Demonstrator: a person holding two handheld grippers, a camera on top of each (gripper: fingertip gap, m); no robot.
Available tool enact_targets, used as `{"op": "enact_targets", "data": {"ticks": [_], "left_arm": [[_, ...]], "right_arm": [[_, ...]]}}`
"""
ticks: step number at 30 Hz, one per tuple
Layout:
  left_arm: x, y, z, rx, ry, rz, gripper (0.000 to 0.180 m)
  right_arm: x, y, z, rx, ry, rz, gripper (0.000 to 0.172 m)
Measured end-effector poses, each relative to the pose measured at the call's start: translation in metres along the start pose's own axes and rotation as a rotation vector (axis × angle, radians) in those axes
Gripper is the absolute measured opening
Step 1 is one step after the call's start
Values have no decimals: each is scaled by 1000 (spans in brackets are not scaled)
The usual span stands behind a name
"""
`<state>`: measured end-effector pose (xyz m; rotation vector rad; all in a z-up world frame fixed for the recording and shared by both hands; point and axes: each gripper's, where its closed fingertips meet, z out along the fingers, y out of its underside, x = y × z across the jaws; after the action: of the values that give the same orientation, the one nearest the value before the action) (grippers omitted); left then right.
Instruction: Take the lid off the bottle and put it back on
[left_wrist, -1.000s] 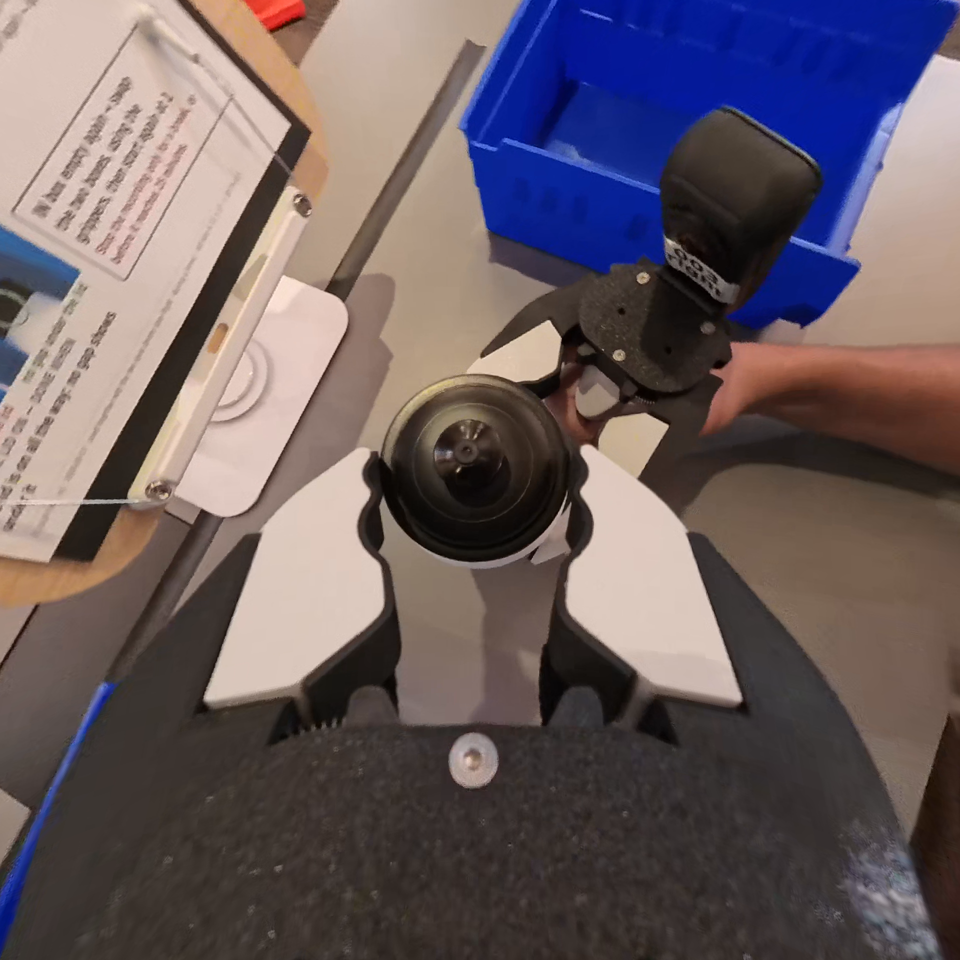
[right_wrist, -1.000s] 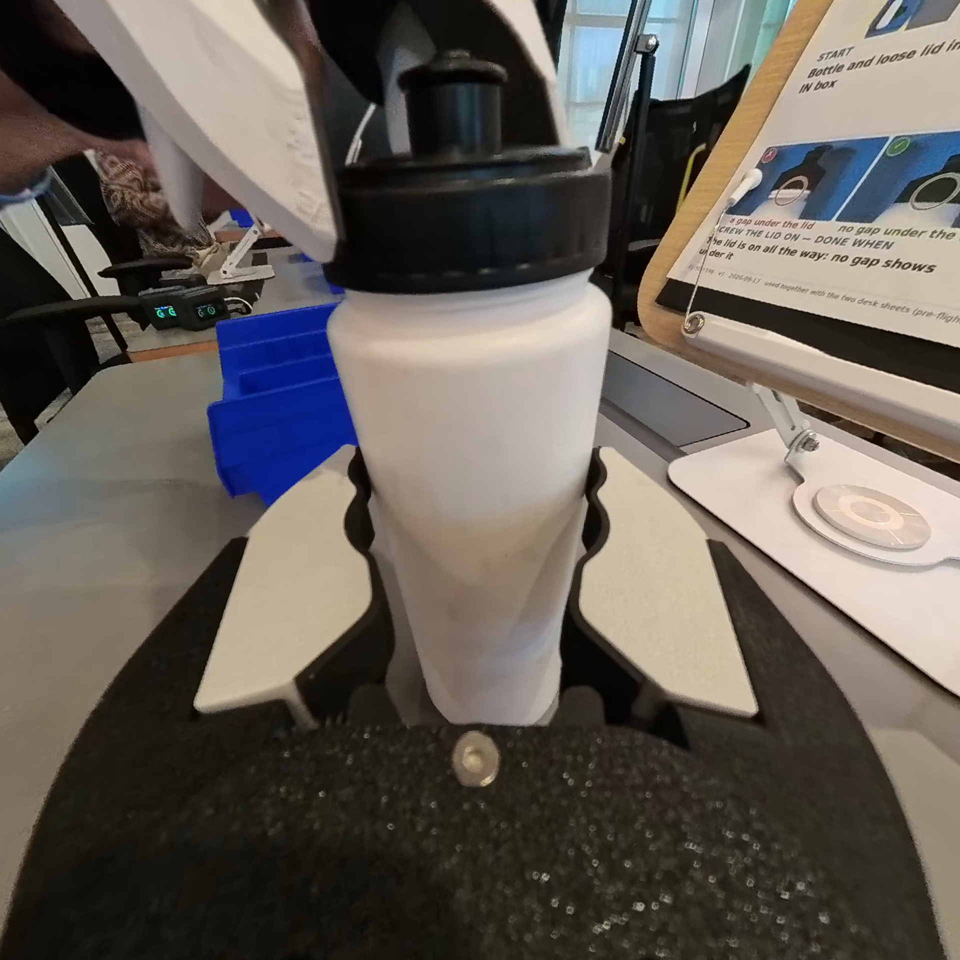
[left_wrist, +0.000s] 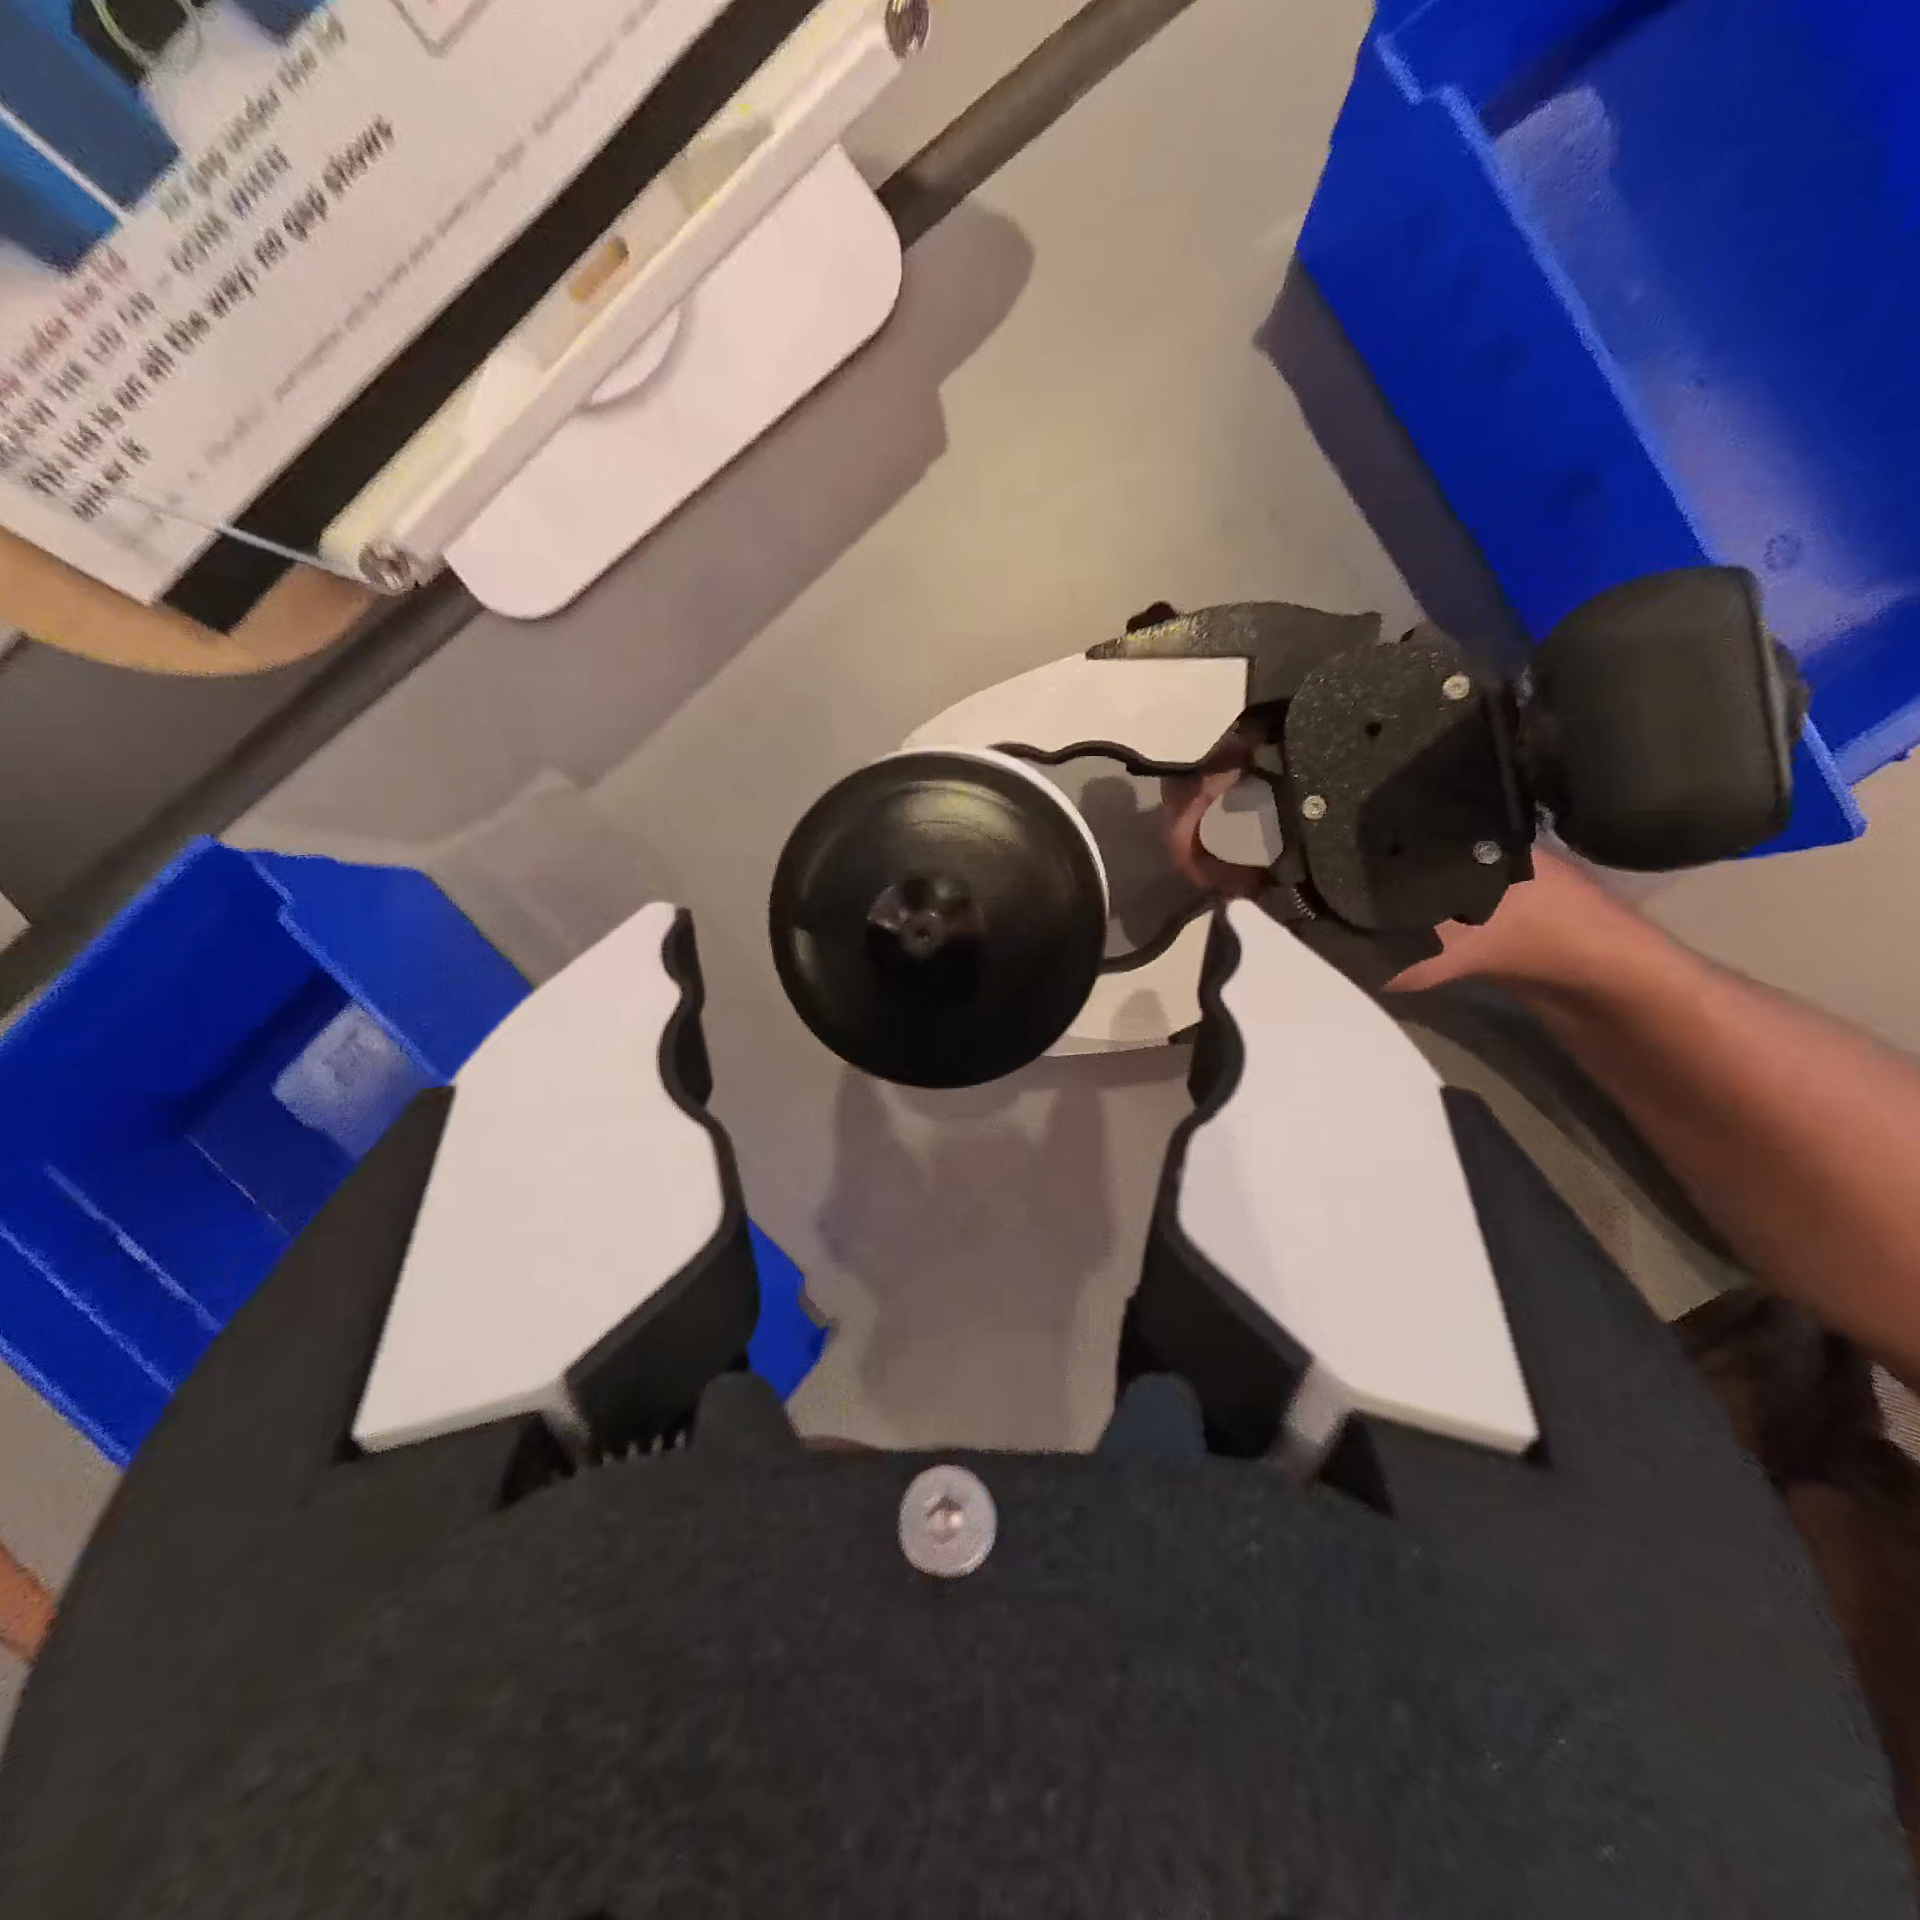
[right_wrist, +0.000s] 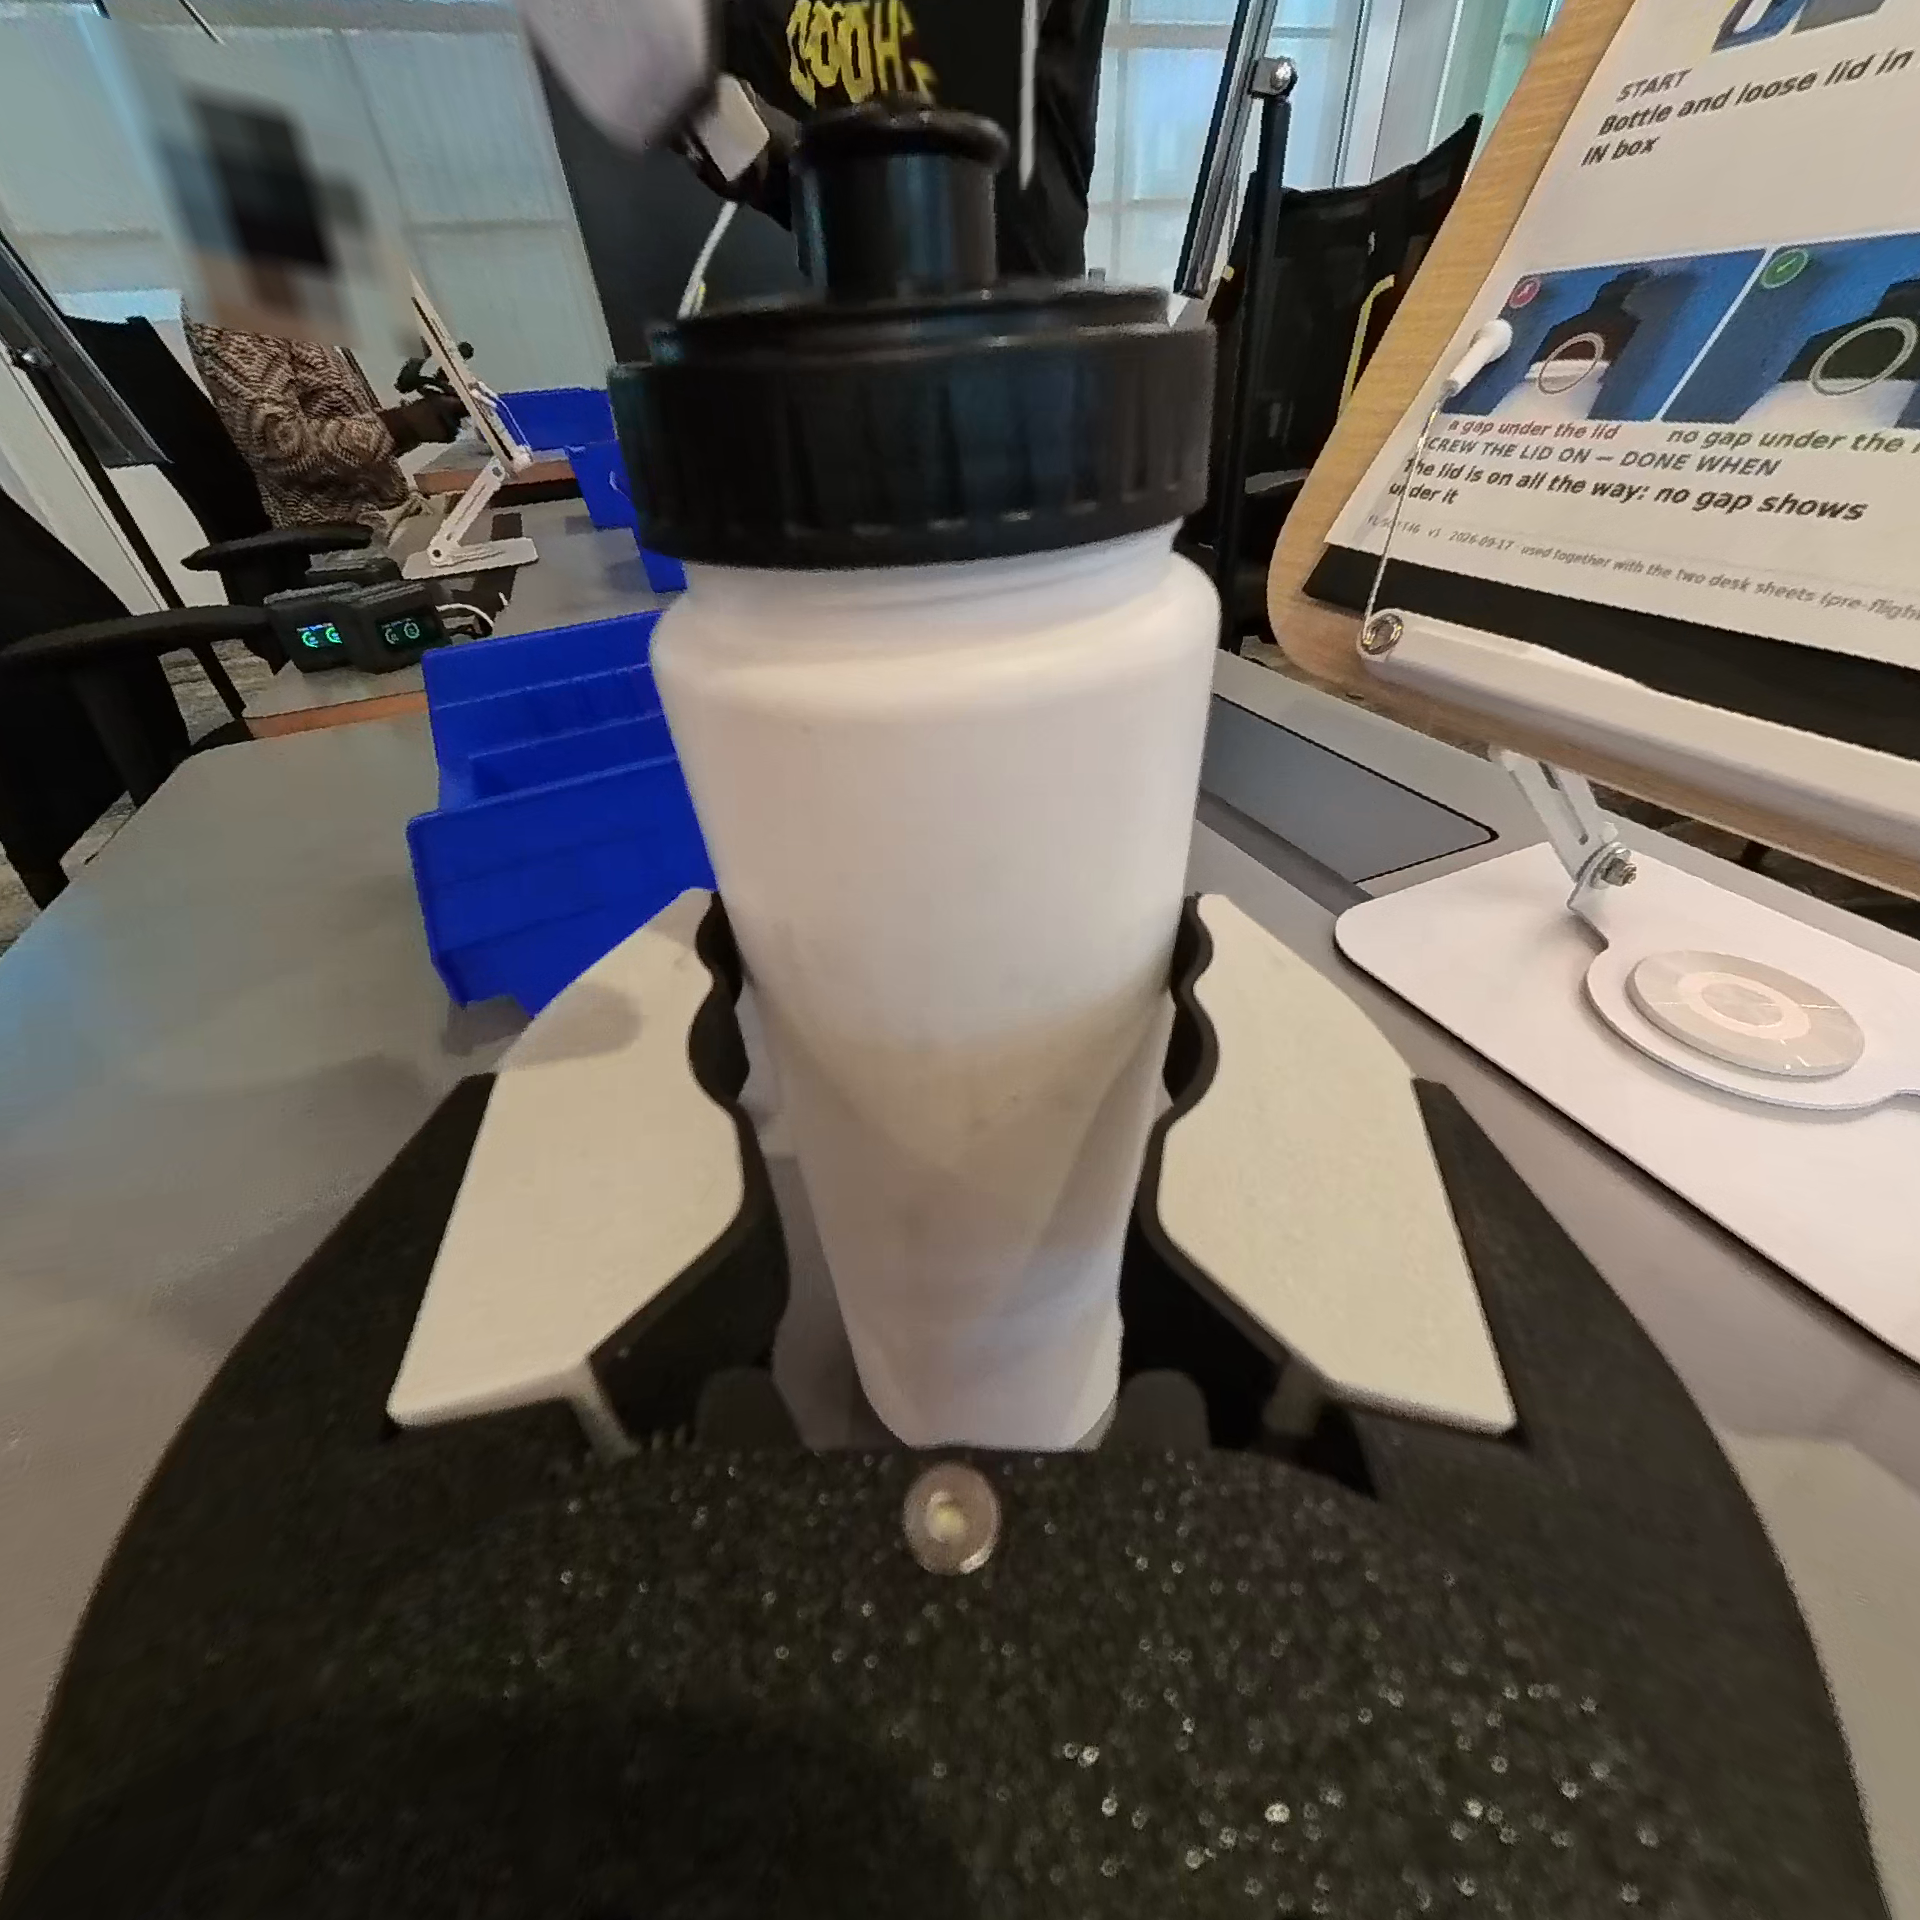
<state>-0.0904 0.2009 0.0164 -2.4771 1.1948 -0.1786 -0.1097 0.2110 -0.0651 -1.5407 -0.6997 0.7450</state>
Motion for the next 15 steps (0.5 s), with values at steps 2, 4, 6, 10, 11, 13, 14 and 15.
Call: {"op": "enact_targets", "data": {"ticks": [2, 4, 6, 10, 11, 13, 14, 15], "left_arm": [[-2, 4, 7, -39, -22, -28, 86], [-6, 8, 14, -70, -38, -49, 82], [-5, 9, 17, -92, -17, -76, 74], [-4, 9, 17, -130, 21, -19, 70], [-4, 10, 17, -146, 32, 37, 70], [-3, 10, 17, -169, 69, 172, 70], [-2, 10, 17, -178, 90, 244, 70], [-2, 11, 17, -188, 109, 320, 70]], "right_arm": [[0, 0, 0, -5, 3, 0, 80], [1, 0, 1, -8, 4, 1, 80], [1, 0, 1, -6, 4, 1, 80], [1, 0, 1, -5, 1, 1, 80], [1, 0, 1, -4, -1, 1, 80], [1, 0, 1, -1, -4, -1, 80], [2, 0, 0, -1, -2, 0, 80], [2, 0, 0, -2, -4, -1, 80]]}}
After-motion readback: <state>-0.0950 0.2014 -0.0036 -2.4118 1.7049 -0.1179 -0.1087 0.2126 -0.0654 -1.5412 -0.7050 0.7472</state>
